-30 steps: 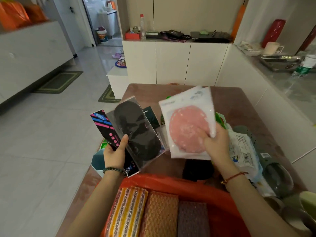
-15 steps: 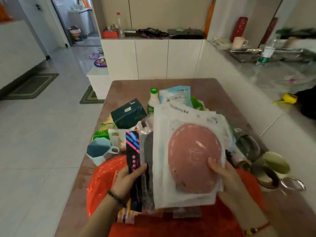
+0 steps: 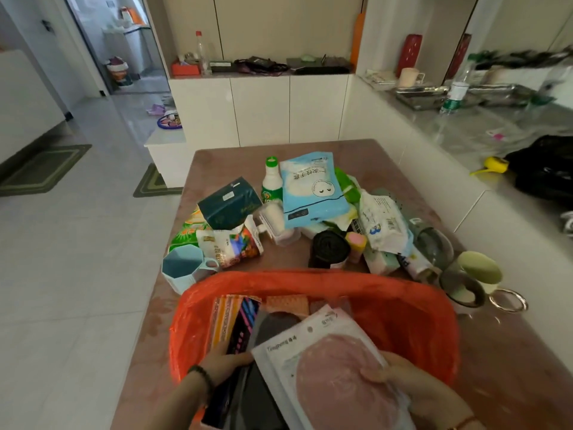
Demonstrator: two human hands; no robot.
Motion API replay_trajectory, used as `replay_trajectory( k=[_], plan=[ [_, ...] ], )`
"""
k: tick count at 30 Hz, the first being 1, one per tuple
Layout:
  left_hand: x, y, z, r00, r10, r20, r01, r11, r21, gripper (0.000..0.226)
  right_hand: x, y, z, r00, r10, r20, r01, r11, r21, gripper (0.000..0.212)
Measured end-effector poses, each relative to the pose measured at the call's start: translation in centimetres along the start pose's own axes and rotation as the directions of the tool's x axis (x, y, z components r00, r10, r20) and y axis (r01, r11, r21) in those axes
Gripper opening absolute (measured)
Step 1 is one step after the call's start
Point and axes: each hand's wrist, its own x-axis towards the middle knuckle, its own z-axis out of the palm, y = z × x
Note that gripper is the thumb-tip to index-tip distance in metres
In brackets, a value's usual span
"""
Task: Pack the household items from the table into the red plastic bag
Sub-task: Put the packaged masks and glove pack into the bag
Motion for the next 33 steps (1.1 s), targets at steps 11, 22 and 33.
replay_trajectory(
  k=[11, 22, 33],
  plan=[
    [0.9, 2.9, 0.6, 0.914, 0.267, -0.304, -0.255, 0.964, 0.079, 0.054, 2.1, -1.3, -0.5, 0.847, -0.106, -0.521, 0.187, 0.977, 0.105, 0.036],
    [-1.9, -1.3, 2.6, 0.537, 0.840, 0.075, -0.519, 0.259, 0.814, 0.051, -2.0, -1.6, -1.6, 0.868, -0.358, -0.344, -0.119, 0.523, -0.844, 0.114],
    [-2.1, -6.5, 0.7, 0.698, 0.547, 0.462, -0.476, -0.126, 0.870, 0.035, -4.7, -1.7, -6.3, 0.981, -0.184, 0.059, 0.025, -0.185, -0.982, 0.017]
  ],
)
